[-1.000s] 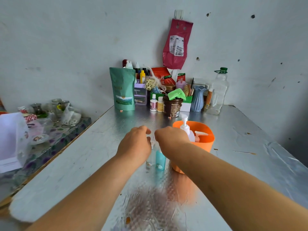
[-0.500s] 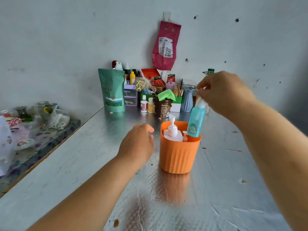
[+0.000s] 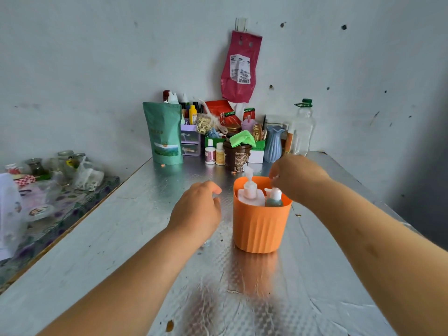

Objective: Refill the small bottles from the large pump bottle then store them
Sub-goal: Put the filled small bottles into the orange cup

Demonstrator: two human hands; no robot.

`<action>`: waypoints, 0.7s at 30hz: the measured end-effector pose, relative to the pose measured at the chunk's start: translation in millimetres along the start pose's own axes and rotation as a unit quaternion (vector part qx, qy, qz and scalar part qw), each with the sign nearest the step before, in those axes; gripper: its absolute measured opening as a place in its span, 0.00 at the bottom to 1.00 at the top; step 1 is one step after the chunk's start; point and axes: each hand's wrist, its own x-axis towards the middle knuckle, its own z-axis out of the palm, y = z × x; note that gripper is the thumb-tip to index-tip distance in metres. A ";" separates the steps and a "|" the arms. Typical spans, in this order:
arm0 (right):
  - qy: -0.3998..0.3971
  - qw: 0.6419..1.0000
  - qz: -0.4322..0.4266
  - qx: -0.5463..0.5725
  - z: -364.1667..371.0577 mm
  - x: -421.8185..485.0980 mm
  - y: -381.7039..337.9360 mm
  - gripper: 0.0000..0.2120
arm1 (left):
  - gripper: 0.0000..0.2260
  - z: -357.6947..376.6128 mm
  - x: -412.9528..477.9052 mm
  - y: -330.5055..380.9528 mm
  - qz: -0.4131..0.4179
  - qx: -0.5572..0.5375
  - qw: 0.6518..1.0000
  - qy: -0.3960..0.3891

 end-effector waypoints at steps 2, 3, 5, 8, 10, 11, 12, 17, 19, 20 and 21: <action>-0.024 1.000 0.001 -0.016 6.1 0.5 0.7 0.10 | 0.12 -0.1 0.0 -0.8 -0.001 0.003 1.000 -0.001; -0.034 0.999 0.000 -0.022 8.9 0.6 1.7 0.10 | 0.12 -0.1 0.1 -1.3 -0.001 0.004 1.000 -0.001; -0.054 0.998 0.002 -0.022 14.3 1.0 3.6 0.10 | 0.12 -0.1 0.3 -2.5 -0.002 0.008 1.000 -0.001; -0.071 0.997 0.012 -0.026 21.3 5.1 6.3 0.11 | 0.13 -0.1 1.0 -4.4 -0.007 0.010 1.000 -0.004; -0.078 0.996 0.017 -0.033 24.2 9.1 7.4 0.12 | 0.13 0.2 2.1 -6.9 -0.015 0.012 1.000 -0.007; -0.082 0.996 0.017 -0.038 25.5 10.6 8.2 0.12 | 0.13 0.3 2.8 -8.7 -0.021 0.012 1.000 -0.008; -0.086 0.995 0.018 -0.042 27.0 12.2 8.2 0.13 | 0.13 0.4 3.7 -11.1 -0.029 0.012 0.999 -0.009; 0.072 0.996 -0.050 -0.005 16.2 -3.5 -9.9 0.11 | 0.15 0.8 7.1 -27.3 -0.075 0.003 0.997 -0.011; 0.133 0.979 -0.123 0.091 9.9 -18.2 -27.8 0.10 | 0.16 0.2 7.8 -32.8 -0.092 0.003 0.996 -0.007; 0.116 0.971 -0.162 0.128 10.7 -23.6 -38.9 0.09 | 0.16 -0.6 7.9 -36.2 -0.100 0.003 0.995 -0.005; 0.077 0.966 -0.195 0.148 14.6 -27.1 -49.4 0.09 | 0.16 -1.3 8.0 -38.3 -0.106 0.001 0.994 -0.003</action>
